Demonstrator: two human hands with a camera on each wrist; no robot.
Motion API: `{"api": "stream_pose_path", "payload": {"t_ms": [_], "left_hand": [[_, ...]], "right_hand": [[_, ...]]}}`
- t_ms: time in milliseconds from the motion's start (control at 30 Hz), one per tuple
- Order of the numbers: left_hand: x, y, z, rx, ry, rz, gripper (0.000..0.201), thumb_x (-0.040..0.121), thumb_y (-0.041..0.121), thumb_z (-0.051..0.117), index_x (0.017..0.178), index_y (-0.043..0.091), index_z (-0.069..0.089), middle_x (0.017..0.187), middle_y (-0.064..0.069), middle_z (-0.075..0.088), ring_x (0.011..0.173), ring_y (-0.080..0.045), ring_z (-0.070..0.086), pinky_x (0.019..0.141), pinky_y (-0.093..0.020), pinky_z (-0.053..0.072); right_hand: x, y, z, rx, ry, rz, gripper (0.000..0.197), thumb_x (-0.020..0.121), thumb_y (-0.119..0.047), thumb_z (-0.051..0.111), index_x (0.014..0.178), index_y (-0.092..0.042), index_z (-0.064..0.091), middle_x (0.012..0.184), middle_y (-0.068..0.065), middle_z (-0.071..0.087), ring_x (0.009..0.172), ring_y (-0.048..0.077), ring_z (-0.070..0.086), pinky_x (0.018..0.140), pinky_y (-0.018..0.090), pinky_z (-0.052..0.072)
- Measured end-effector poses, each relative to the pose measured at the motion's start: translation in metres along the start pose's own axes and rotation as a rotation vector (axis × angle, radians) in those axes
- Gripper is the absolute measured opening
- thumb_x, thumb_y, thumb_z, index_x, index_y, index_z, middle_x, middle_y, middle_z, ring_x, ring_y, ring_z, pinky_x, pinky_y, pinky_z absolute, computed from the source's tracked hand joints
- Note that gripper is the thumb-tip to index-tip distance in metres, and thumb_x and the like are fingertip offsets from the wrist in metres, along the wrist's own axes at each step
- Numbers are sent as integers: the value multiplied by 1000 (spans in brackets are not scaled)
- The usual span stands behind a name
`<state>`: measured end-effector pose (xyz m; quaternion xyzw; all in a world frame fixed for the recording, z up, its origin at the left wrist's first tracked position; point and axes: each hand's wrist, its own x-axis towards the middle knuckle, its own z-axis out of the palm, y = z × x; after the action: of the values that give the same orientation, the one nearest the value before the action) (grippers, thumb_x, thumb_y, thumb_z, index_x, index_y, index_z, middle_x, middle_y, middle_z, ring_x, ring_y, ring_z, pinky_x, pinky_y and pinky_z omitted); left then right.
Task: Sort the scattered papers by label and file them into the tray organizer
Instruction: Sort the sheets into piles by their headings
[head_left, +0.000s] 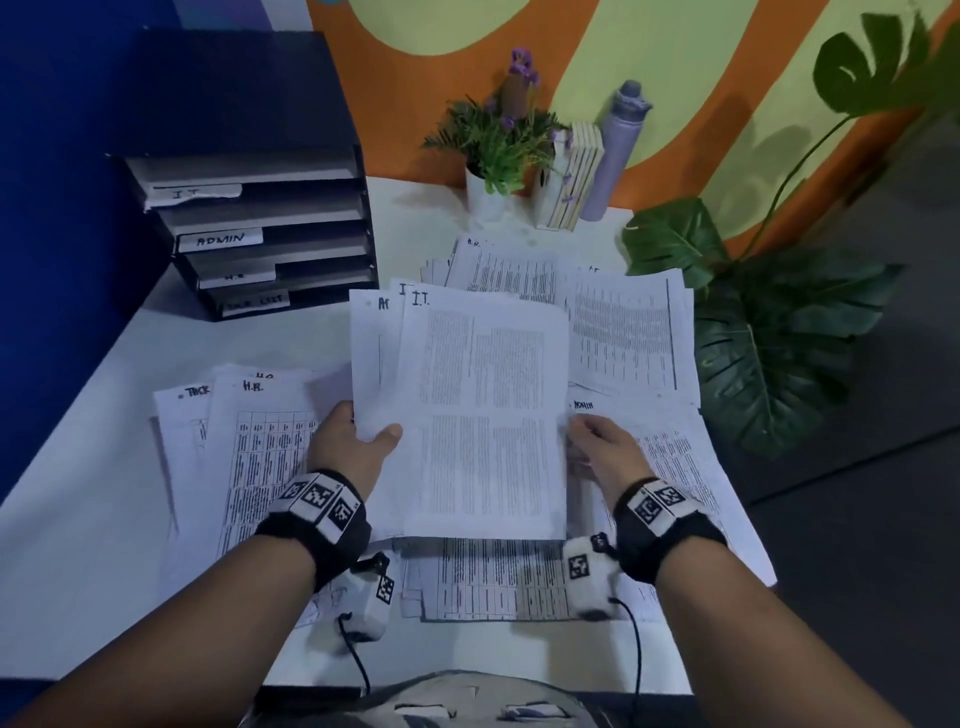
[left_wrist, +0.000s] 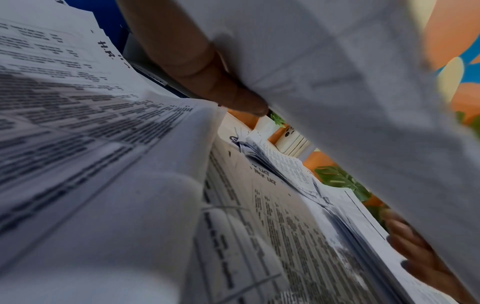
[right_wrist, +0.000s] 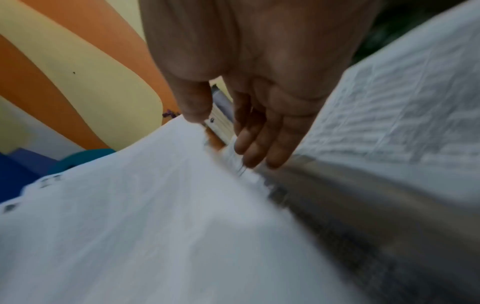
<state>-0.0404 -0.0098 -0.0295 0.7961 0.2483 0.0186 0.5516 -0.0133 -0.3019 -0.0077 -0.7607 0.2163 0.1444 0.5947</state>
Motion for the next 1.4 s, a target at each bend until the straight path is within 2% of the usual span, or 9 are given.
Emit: {"api": "stream_pose_path", "payload": {"t_ms": [100,167,600,667,733,800,1000,1167,1400], "left_hand": [[-1,0,2,-27,1,-9,18,82,27,74,91,30,58,88,14,66,85,-15,66,82,-37,55],[-2,0,3,-44,11,-6,11,86,25,70,90,29,60,91,11,69,86,-18,68,84,-42,56],[-8,9,17,-137,-4,-46,13,81,26,75,88,29,64,92,10,72,88,-15,69,84,-45,57],[-6,12,19,-126,24,-34,14,81,27,74,88,31,63,93,12,71,89,-15,69,83,-45,57],[-3,17,20,-126,81,-32,12,83,28,72,86,32,61,93,13,70,89,-15,68,84,-43,57],[0,22,21,-149,124,-45,7,89,29,66,84,30,61,91,11,70,87,-17,68,84,-43,56],[8,22,24,-62,122,-44,8,96,27,55,88,28,58,91,6,68,87,-22,65,83,-37,52],[10,16,23,35,158,-55,13,97,21,52,107,17,60,101,-1,67,93,-25,62,85,-35,47],[10,13,18,18,170,-61,11,98,18,50,104,24,57,103,-1,66,96,-26,61,91,-42,49]], "right_hand": [[4,3,19,24,0,8,13,88,-26,65,85,-15,58,83,5,62,75,21,57,71,37,49],[11,4,21,3,69,-7,32,86,-19,63,65,-17,40,65,2,44,65,18,43,63,34,38],[20,-12,18,-37,152,-126,33,92,-17,55,65,-17,38,58,-3,39,53,14,39,51,20,35],[20,-20,19,-22,168,-187,24,93,-21,57,72,-17,45,63,-3,44,58,15,44,54,20,39],[19,-26,18,31,114,-198,9,92,-22,60,100,-22,56,80,-1,56,75,18,57,70,27,50],[20,-26,16,67,50,-232,37,92,-14,59,122,-29,44,89,0,56,81,15,59,75,26,51],[43,-38,-17,-203,307,-418,25,88,7,50,84,-15,60,97,-1,62,91,14,60,86,17,48],[94,-61,-66,-368,358,-269,53,86,14,38,124,-15,60,136,7,45,105,22,56,93,30,49],[147,-72,-101,-554,436,-232,46,88,9,42,131,-4,55,141,12,36,120,35,51,103,38,43]]}}
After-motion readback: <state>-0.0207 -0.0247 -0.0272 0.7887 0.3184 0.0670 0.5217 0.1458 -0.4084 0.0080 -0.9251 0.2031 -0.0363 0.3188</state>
